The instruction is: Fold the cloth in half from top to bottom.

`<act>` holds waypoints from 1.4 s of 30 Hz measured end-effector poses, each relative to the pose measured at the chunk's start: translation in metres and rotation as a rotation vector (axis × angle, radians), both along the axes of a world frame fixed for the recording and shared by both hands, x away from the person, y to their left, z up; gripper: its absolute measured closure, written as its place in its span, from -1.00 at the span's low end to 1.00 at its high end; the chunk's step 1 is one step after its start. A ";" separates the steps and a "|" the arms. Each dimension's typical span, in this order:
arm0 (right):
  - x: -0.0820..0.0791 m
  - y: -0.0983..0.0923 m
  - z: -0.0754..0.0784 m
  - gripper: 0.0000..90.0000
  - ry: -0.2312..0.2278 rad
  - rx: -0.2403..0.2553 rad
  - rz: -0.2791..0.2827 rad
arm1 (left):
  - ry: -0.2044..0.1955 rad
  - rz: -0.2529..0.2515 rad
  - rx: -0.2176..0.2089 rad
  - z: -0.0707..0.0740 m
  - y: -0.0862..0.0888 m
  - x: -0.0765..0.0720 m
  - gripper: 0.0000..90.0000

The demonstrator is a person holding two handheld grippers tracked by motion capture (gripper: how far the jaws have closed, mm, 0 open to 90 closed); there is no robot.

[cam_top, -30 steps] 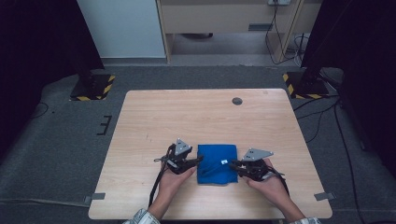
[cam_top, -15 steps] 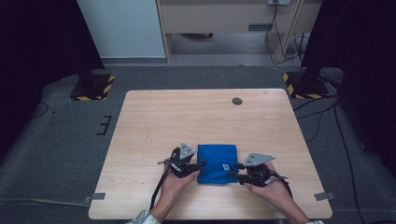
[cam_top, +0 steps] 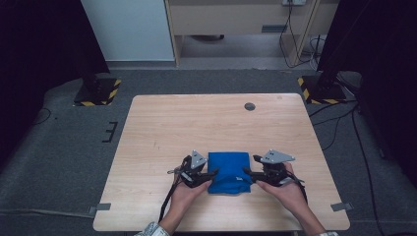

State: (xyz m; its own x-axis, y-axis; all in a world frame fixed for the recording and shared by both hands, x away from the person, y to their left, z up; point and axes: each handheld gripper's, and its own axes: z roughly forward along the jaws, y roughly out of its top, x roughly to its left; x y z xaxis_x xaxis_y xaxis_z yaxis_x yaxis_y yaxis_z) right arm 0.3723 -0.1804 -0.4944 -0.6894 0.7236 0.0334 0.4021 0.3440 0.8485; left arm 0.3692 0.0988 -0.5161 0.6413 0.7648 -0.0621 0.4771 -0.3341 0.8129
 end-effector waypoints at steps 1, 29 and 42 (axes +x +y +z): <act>0.003 0.001 -0.001 -0.21 0.002 -0.002 -0.011 | 0.000 -0.003 0.004 -0.001 -0.001 0.000 -0.15; 0.024 -0.062 -0.009 -0.82 0.000 -0.065 -0.242 | 0.012 0.131 0.016 0.016 0.082 0.020 -0.82; 0.038 -0.073 -0.038 -0.81 0.161 -0.124 -0.283 | 0.114 0.179 0.157 -0.014 0.107 0.037 -0.83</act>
